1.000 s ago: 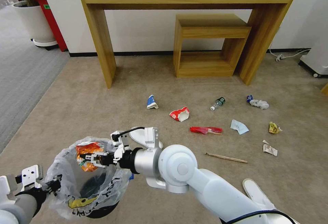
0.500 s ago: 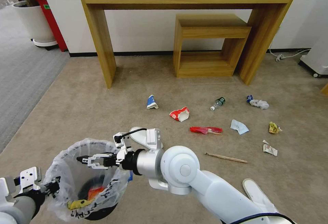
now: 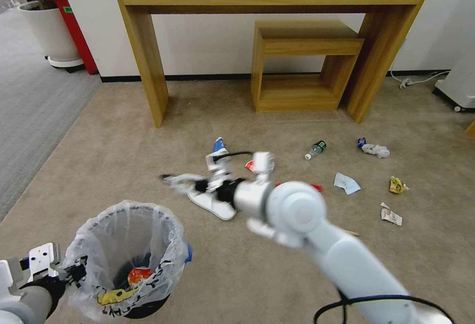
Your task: Pick up the trash bin and place the garbage on the floor into it.
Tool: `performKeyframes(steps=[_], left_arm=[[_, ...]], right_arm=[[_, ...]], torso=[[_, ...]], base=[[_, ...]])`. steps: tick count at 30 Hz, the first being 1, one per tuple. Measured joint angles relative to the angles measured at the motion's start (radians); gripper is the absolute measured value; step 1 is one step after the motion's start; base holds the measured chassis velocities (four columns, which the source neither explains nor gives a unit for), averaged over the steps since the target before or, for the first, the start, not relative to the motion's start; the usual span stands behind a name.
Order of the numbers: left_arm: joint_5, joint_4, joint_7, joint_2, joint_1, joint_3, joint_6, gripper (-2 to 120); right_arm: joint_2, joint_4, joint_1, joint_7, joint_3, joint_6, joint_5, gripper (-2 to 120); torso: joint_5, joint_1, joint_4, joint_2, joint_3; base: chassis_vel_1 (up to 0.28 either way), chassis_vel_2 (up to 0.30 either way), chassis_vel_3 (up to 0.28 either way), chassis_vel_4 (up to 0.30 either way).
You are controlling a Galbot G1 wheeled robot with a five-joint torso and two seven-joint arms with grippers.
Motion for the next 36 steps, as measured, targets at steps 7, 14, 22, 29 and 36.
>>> performKeyframes(steps=[7,14,22,29,36], left_arm=[[0.052,0.000,0.041,-0.020,-0.007,0.019,0.001,1],[0.103,0.000,0.102,-0.032,-0.010,0.032,-0.003,1],[0.125,0.000,0.123,-0.047,-0.012,0.031,-0.005,1],[0.181,0.000,0.194,-0.087,-0.019,0.027,-0.008,1],[0.227,0.000,0.245,-0.114,-0.023,0.015,-0.017,1]], right_arm=[[-0.140,-0.013,-0.179,0.086,0.150,-0.059,-0.075,100],[-0.186,0.010,-0.311,0.071,0.267,-0.069,-0.133,100],[-0.182,0.068,-0.424,-0.129,0.369,0.078,-0.346,100],[-0.148,0.153,-0.562,-0.356,0.479,0.383,-0.747,100],[-0.131,0.130,-0.593,-0.547,0.578,0.695,-1.155,100]], torso=[[0.0001,0.000,-0.0006,0.000,0.000],[0.0000,0.000,-0.0003,0.000,0.000],[-0.0001,0.000,-0.0001,0.000,0.000],[-0.0002,0.000,-0.0004,0.000,0.000],[-0.0001,0.000,0.0000,0.000,0.000]], base=[[0.000,0.000,0.000,0.000],[0.000,0.000,0.000,0.000],[0.000,0.000,0.000,0.000],[0.000,0.000,0.000,0.000],[0.000,0.000,0.000,0.000]])
